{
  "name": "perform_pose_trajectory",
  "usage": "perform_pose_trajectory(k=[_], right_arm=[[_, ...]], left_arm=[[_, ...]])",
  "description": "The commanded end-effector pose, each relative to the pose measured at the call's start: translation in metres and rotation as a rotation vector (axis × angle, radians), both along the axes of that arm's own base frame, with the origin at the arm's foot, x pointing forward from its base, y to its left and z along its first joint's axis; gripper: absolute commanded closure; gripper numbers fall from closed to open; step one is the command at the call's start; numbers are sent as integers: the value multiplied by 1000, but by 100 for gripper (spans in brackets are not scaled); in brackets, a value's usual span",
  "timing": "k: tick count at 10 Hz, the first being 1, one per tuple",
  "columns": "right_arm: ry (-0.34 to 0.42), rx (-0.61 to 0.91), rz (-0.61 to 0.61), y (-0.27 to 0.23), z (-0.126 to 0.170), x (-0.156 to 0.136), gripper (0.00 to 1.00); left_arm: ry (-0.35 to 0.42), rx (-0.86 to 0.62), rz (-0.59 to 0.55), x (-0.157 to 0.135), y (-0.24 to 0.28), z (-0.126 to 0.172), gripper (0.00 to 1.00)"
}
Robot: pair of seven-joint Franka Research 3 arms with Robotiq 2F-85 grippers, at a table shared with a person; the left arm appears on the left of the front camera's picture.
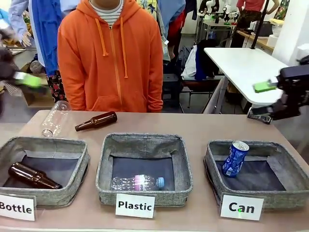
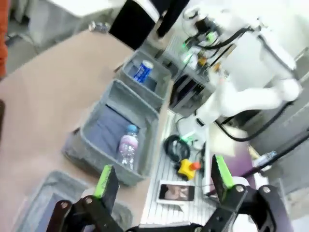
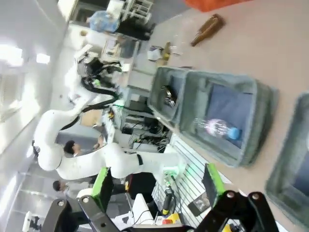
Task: Sort the can waste into the basket.
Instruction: Pick up the can waste from the table and place it in the right Fabric basket.
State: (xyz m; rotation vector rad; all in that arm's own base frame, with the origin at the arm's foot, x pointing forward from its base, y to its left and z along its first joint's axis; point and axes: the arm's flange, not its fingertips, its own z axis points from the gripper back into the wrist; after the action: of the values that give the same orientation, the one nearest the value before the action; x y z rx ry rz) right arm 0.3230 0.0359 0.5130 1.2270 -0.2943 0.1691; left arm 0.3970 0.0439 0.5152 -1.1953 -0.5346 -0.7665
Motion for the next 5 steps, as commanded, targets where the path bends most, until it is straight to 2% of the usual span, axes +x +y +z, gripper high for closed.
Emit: perform_pose_trajectory(k=[1,2,3,4,5], right_arm=[[-26,67,8,4,-31,19,0],[-45,65,-45,0,-39,26,0],[0,31,17,9,-11,8,0],[0,31,17,9,-11,8,0],[0,31,17,9,-11,8,0]], left_arm=[[-20,-240,49,-15,59,-37,0],[-31,-296,76,-27,85,-61,0],[-48,-316,92,-34,101,-88,0],[-4,-208,68,-33,82,-40,0],[-4,-208,68,-33,82,-40,0]])
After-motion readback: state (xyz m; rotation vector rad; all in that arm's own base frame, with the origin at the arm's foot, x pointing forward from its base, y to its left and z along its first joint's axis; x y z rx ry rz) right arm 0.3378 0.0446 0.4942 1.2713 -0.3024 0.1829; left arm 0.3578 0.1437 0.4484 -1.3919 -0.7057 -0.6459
